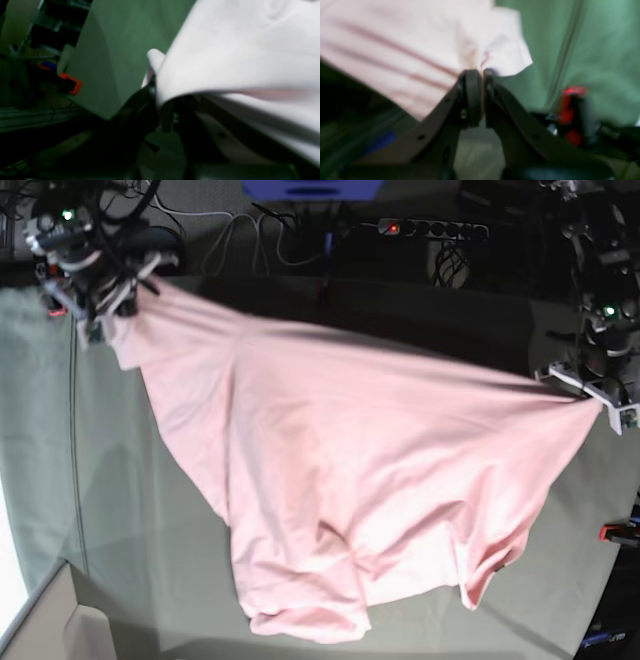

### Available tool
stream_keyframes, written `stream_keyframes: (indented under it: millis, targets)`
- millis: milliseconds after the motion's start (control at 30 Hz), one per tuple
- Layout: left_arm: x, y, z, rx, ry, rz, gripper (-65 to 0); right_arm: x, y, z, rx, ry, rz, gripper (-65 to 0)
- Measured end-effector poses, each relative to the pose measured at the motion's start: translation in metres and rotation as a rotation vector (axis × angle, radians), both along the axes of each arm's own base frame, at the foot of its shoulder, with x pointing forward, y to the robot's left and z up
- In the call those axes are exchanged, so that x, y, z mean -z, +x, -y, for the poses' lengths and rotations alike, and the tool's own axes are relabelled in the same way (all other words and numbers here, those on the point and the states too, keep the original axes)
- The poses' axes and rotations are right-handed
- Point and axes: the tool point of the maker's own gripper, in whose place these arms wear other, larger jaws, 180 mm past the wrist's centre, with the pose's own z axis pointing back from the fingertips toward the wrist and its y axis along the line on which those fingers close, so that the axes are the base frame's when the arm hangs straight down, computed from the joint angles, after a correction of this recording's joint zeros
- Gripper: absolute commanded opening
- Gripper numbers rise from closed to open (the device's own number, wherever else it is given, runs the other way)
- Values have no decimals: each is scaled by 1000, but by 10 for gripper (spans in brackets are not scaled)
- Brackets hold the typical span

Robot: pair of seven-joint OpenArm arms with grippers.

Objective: Layout the t-shirt on the table in an organized manner, then fold the t-shirt properly
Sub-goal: 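Lift the shirt with both grippers, holding two edges apart, then raise both grippers higher, lifting the shirt off the table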

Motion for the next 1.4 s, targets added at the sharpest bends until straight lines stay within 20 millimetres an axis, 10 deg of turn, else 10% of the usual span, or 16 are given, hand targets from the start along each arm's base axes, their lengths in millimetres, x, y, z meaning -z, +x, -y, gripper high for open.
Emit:
stream_keyframes:
  millis: [300, 500, 633, 733, 900, 1133, 1400]
  targets:
    - [3, -16, -7, -11, 25, -25, -649, 33, -38, -51, -111, 103, -136, -624]
    - [5, -27, -6, -6, 34, -48, -649, 34, -49, -45, -103, 91, -160, -396]
    - [5, -27, -8, -6, 38, -49, -649, 18, -48, 11, 58, -1, -95, -373]
    - [5, -27, -6, -6, 34, -48, -649, 6, -26, 35, 134, -34, -17, -372]
    - [7, -28, -6, -7, 32, -51, -649, -9, 51, 11, -18, 6, 129, -368]
    - [7, -28, -7, -7, 34, -52, -649, 26, 110, -30, -102, 141, 111, -306]
    - [9, -30, -3, -14, 21, -53, -649, 61, 134, -37, -84, 215, 32, -306]
